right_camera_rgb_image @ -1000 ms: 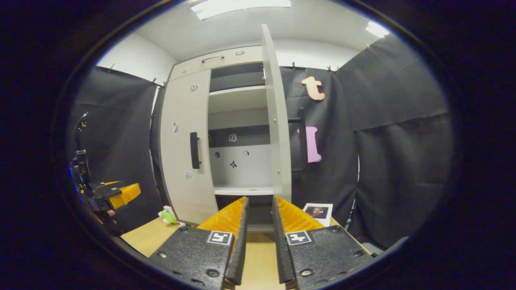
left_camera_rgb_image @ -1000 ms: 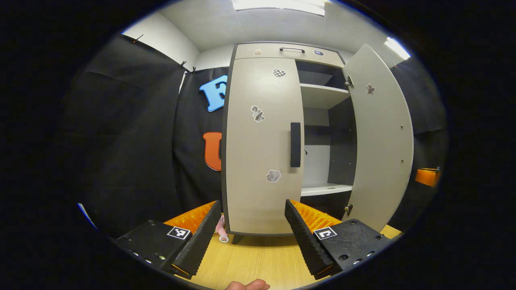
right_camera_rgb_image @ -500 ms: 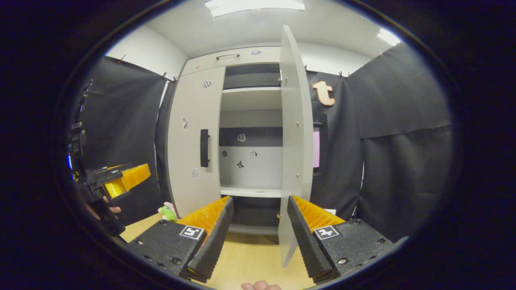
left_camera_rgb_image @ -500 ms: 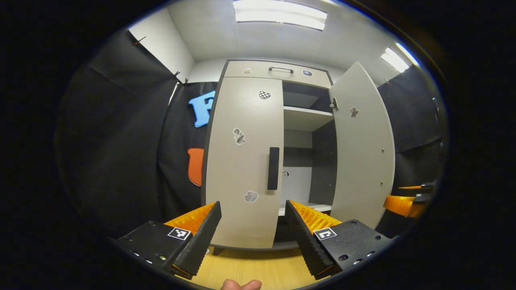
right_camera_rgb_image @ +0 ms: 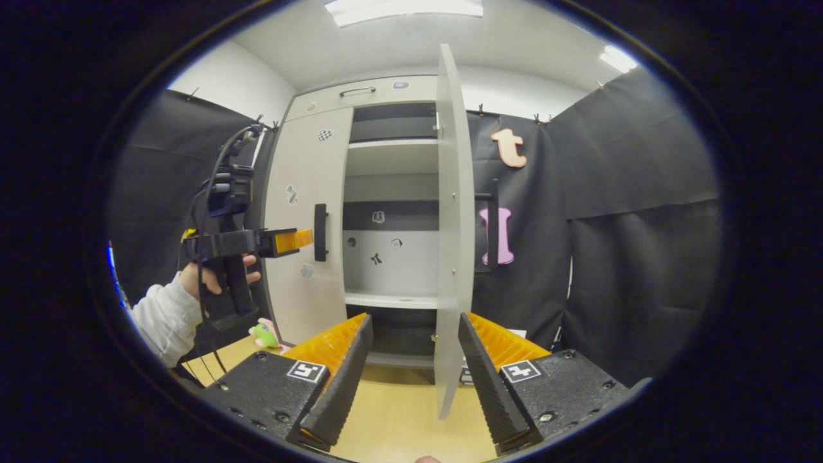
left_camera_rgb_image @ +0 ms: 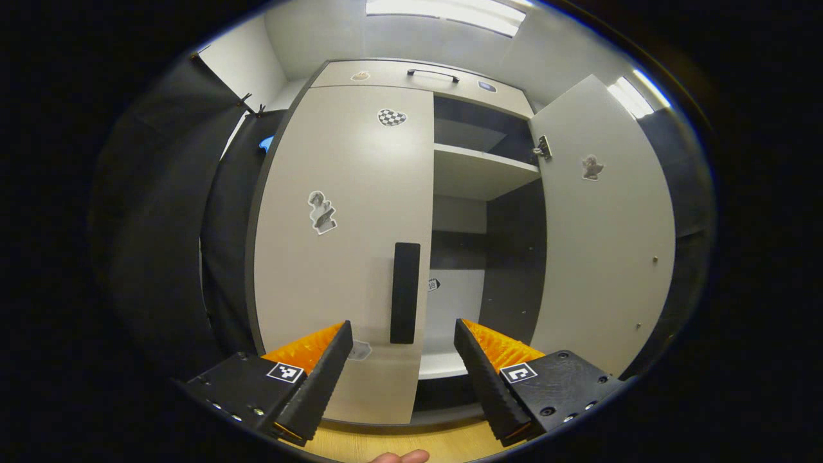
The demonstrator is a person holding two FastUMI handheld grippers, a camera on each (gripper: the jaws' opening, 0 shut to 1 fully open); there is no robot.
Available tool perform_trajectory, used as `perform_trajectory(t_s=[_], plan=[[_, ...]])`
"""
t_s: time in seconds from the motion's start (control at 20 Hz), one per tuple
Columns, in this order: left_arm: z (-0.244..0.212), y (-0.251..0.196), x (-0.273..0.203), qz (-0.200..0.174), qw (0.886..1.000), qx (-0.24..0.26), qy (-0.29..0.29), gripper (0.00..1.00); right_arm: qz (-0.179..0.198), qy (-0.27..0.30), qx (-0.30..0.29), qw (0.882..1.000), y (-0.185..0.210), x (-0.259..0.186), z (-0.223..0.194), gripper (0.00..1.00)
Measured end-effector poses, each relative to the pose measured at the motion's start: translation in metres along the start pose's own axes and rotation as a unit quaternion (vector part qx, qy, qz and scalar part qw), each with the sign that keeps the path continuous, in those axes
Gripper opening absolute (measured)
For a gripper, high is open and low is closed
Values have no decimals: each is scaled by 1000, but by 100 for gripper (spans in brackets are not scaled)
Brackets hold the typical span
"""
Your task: Open the right door of the double-door shoe cabinet with the right hand, and open the left door with the left hand.
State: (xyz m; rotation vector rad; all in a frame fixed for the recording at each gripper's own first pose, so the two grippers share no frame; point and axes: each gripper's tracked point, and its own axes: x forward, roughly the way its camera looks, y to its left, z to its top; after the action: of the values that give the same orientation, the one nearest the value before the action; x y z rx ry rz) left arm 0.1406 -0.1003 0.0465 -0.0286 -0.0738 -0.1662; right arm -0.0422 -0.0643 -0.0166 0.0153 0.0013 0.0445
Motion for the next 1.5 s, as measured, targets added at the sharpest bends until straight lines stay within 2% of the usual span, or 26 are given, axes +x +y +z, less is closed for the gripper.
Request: perform_trajectory(t_s=[0.25, 0.4, 0.65, 1.2, 1.35, 1.4, 1.45, 1.5], plan=[[-7, -5, 60, -2, 999, 20, 26, 95, -36, 3, 6, 999, -26, -8, -3, 84], [-18, 2, 77, 14, 999, 8, 46, 95, -54, 4, 17, 998, -40, -8, -7, 84], [-19, 12, 87, 27, 998, -10, 49, 95, -71, 11, 33, 997, -56, -2, -14, 84], [-21, 15, 88, 33, 998, 7, 57, 93, -54, 18, 40, 998, -46, 11, -19, 84], [-15, 13, 89, 24, 999, -7, 44, 93, -57, 16, 43, 997, -47, 10, -19, 85], [-9, 7, 88, 9, 999, -18, 37, 90, -57, 17, 46, 997, -48, 11, -20, 84], [-10, -1, 86, -9, 999, -33, 37, 78, -57, 19, 50, 997, -48, 11, -21, 84], [-14, -2, 87, -9, 998, -40, 45, 77, -57, 21, 53, 997, -48, 11, -22, 84]])
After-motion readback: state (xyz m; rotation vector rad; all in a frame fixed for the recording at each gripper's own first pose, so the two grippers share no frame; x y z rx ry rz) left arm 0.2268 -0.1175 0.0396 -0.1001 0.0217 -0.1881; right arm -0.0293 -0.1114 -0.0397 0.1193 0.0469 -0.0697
